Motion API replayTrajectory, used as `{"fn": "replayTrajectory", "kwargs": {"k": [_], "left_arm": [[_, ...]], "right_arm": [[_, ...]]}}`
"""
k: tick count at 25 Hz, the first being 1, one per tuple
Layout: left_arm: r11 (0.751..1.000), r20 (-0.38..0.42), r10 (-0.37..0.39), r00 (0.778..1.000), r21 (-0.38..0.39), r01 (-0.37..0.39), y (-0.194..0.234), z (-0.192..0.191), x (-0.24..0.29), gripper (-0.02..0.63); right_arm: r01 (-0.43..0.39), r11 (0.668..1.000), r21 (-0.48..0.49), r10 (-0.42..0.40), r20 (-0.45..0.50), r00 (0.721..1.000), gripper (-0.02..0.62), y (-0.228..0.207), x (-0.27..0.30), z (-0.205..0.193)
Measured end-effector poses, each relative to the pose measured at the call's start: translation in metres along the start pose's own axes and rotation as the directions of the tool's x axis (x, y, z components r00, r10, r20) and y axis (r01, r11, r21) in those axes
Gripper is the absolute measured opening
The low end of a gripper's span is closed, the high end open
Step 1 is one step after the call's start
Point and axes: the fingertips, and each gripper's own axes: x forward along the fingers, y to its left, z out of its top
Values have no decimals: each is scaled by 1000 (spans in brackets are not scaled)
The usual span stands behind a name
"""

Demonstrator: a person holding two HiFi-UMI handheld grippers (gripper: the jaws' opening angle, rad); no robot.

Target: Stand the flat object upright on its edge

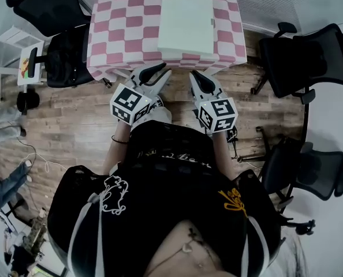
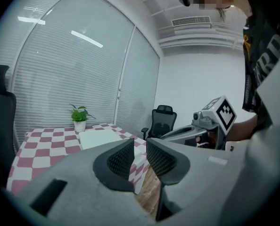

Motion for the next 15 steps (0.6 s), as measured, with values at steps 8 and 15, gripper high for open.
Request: {"fn": "replayTrajectory", "kwargs": {"k": [8, 15], "left_arm": [[1000, -17, -18, 1000, -20, 17, 73, -5, -2, 89], [997, -32, -43, 999, -63, 41, 101, -14, 4, 89]], "right_arm": [[51, 999, -4, -51, -36, 998, 34, -7, 56, 14], [79, 997, 9, -79, -67, 995, 34, -15, 81, 15]]}}
